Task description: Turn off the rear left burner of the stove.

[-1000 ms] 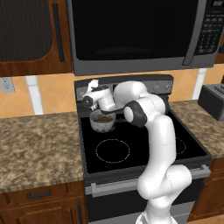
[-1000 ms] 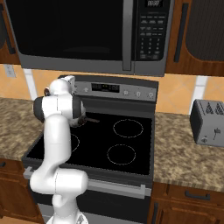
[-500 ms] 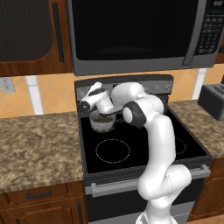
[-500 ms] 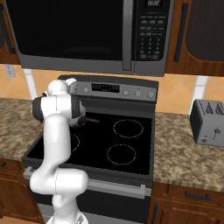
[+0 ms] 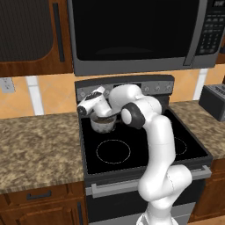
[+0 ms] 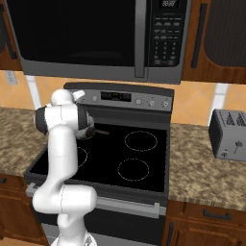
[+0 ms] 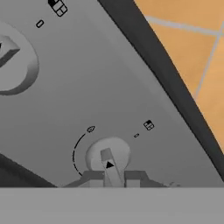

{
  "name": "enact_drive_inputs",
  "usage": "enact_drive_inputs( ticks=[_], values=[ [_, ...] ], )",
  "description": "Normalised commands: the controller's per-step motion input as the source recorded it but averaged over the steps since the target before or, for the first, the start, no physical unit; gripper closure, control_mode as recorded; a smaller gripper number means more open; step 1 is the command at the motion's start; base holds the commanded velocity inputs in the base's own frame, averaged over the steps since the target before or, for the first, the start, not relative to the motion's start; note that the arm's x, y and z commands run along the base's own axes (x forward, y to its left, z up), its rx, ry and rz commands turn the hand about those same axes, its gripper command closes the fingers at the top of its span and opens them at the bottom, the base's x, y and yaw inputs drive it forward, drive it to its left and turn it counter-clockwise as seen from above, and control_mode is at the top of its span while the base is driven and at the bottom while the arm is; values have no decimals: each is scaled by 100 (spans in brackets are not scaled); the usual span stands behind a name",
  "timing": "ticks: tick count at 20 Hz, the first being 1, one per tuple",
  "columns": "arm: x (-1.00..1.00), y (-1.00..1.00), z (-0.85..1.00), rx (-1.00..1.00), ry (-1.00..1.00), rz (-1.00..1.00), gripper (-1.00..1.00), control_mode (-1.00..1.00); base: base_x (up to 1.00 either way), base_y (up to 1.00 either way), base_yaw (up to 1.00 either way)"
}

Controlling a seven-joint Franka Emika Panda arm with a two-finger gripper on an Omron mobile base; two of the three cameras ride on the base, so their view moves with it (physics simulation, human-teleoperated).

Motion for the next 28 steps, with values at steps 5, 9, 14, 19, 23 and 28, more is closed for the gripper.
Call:
enact_drive_inputs(
  ticks=[5,9,14,19,23,28],
  values=[
    [15,-5,8,44,-3,-5,100,-100,0,0,0],
    [30,-29,20,53,0,0,100,-100,0,0,0],
    [37,-41,27,58,8,10,100,-100,0,0,0],
    [44,-33,21,57,14,12,100,-100,0,0,0],
    [39,-22,14,55,16,13,100,-100,0,0,0],
    [37,-10,4,50,17,12,100,-100,0,0,0]
  ],
)
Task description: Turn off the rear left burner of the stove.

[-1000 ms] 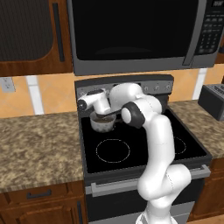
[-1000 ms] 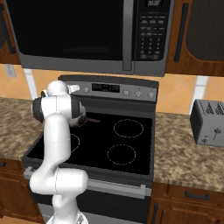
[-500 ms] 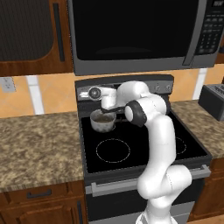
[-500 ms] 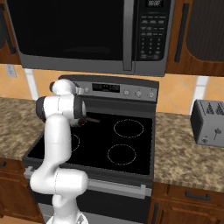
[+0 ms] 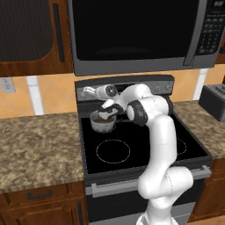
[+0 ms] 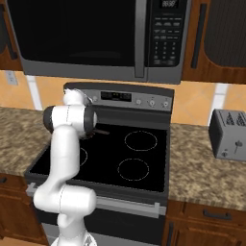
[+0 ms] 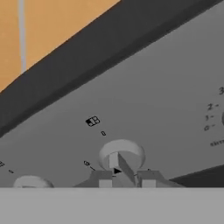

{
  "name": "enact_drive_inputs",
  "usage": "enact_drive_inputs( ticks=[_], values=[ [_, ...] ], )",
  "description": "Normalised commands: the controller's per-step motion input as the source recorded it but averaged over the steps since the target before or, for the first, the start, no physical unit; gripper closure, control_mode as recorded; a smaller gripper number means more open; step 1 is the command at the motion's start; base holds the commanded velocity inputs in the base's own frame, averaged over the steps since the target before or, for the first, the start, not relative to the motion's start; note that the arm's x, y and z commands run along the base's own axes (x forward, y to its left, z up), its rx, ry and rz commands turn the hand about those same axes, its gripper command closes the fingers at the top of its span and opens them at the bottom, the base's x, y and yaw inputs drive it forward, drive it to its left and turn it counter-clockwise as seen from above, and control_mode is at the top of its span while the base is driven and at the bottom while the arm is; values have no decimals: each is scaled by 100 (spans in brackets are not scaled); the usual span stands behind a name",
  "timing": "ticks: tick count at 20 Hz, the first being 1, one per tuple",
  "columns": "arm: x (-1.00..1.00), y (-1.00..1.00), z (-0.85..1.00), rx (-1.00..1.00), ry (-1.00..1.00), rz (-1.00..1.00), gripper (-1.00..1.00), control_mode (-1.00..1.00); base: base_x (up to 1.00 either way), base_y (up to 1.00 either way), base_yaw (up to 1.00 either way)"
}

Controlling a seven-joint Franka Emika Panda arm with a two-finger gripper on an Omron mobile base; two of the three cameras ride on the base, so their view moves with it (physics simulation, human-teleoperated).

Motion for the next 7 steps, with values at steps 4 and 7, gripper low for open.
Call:
enact_drive_inputs(
  ticks=[4,7],
  values=[
    [-6,3,0,12,-1,1,100,-100,0,0,0],
    [-29,26,0,0,-9,0,100,-100,0,0,0]
  ],
)
